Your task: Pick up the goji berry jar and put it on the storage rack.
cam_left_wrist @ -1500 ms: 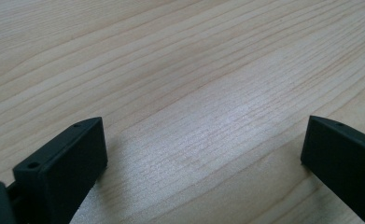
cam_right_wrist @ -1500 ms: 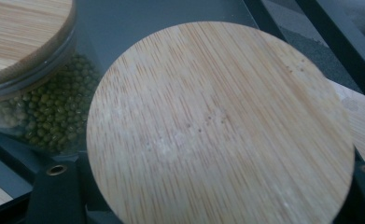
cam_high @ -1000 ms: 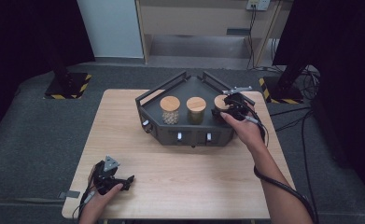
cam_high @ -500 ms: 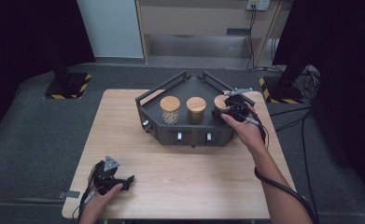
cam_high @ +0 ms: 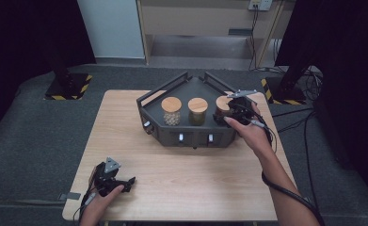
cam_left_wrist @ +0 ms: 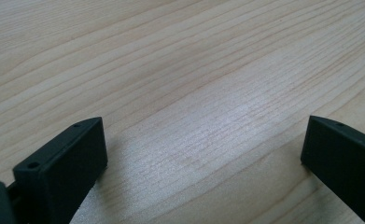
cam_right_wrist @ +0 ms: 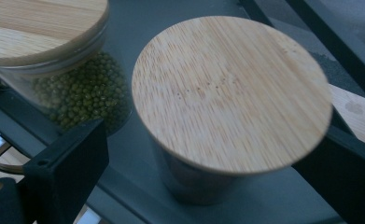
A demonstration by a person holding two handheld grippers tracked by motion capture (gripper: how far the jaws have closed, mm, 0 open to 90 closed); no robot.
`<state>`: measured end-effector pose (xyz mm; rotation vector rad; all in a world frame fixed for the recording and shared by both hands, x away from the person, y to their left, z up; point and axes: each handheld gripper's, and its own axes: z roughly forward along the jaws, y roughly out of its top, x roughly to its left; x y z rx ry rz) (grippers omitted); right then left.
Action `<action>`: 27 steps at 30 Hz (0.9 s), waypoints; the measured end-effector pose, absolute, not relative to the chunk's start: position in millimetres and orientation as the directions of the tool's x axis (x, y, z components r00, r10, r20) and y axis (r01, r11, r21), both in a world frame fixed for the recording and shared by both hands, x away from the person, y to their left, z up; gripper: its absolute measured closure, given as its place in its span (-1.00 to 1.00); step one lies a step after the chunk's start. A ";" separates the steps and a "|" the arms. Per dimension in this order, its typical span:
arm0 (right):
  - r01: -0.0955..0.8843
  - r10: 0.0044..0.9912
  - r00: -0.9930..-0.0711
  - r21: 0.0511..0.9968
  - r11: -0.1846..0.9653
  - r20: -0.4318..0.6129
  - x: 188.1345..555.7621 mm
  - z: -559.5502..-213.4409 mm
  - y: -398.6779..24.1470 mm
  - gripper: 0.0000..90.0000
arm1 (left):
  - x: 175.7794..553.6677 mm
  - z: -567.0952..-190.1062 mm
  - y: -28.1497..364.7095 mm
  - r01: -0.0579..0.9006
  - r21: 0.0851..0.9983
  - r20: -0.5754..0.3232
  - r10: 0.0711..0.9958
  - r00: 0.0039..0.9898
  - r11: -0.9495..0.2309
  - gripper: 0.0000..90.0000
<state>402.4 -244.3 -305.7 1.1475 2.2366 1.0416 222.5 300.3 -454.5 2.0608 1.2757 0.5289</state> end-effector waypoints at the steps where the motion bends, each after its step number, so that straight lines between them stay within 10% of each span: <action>1: 0.505 0.820 -0.572 0.776 0.378 -0.028 400.3 -304.8 -245.4 -0.92 | 222.5 -454.5 300.3 0.634 0.706 0.001 0.895 0.445 -0.316 -1.00; 27: 0.498 0.829 -0.559 0.797 0.341 -0.005 355.8 -306.7 -276.1 -0.92 | 222.4 -454.5 300.2 0.634 0.706 0.002 0.895 0.445 -0.316 -1.00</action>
